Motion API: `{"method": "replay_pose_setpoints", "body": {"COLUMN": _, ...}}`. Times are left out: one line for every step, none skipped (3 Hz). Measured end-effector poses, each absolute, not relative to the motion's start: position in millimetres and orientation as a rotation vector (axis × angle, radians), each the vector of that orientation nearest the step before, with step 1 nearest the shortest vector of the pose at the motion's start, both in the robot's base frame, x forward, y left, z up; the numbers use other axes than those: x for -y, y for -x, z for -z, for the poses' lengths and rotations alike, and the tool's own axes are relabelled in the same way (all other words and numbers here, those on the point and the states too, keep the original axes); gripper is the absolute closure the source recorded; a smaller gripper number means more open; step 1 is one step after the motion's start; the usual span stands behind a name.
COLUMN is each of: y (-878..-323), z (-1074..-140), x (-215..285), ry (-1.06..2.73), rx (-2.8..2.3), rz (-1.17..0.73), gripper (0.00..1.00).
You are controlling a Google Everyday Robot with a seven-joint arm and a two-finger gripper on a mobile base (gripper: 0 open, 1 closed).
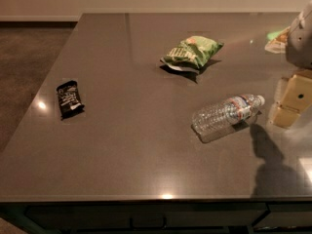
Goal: Move rxbar chocolate near green jalapeno chip bag
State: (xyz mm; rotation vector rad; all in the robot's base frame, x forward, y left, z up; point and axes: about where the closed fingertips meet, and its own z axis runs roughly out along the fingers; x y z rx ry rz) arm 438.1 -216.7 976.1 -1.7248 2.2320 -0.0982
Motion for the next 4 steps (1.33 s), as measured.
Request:
{"method": "replay_pose_setpoints", "body": {"y": -438.1, "z": -976.1, "x": 216.7, "ry": 1.725, "rx": -2.232, "rz": 0.098, "gripper": 0.0}}
{"method": "replay_pose_setpoints", "body": {"y": -440.7, "z": -980.3, "x": 212.1, "ry": 1.739, "rx": -2.216, "rz": 0.091, "gripper": 0.0}}
{"method": "replay_pose_setpoints", "body": {"y": -459.3, "z": -988.4, "x": 190.0, "ry": 1.798, "rx": -2.158, "rz": 0.084, "gripper": 0.0}}
{"method": "replay_pose_setpoints", "body": {"y": -483.2, "z": -990.8, "x": 154.2, "ry": 1.879, "rx": -2.076, "rz": 0.072, "gripper": 0.0}}
